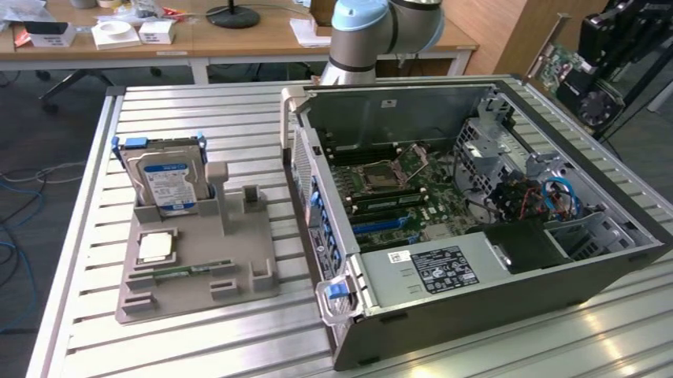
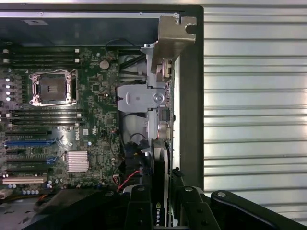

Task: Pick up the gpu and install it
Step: 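Pick up the gpu and move the gpu toward the slot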

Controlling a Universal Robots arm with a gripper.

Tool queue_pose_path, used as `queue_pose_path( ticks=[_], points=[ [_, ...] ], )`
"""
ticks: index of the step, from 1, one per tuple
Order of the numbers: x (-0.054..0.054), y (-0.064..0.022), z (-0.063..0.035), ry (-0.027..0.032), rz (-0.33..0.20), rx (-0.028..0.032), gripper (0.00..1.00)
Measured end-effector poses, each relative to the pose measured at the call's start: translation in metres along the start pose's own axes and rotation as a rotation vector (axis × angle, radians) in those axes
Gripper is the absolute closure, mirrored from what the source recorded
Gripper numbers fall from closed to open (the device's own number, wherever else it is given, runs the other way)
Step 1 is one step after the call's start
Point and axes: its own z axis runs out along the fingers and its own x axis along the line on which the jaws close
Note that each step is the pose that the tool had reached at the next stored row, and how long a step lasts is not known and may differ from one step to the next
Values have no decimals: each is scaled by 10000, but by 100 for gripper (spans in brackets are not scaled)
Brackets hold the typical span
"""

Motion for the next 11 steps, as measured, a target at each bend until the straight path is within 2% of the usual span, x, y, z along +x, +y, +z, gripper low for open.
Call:
queue_pose_path(
  ticks=[11],
  points=[
    [497,-18,-7,0,0,0,74]
  ],
)
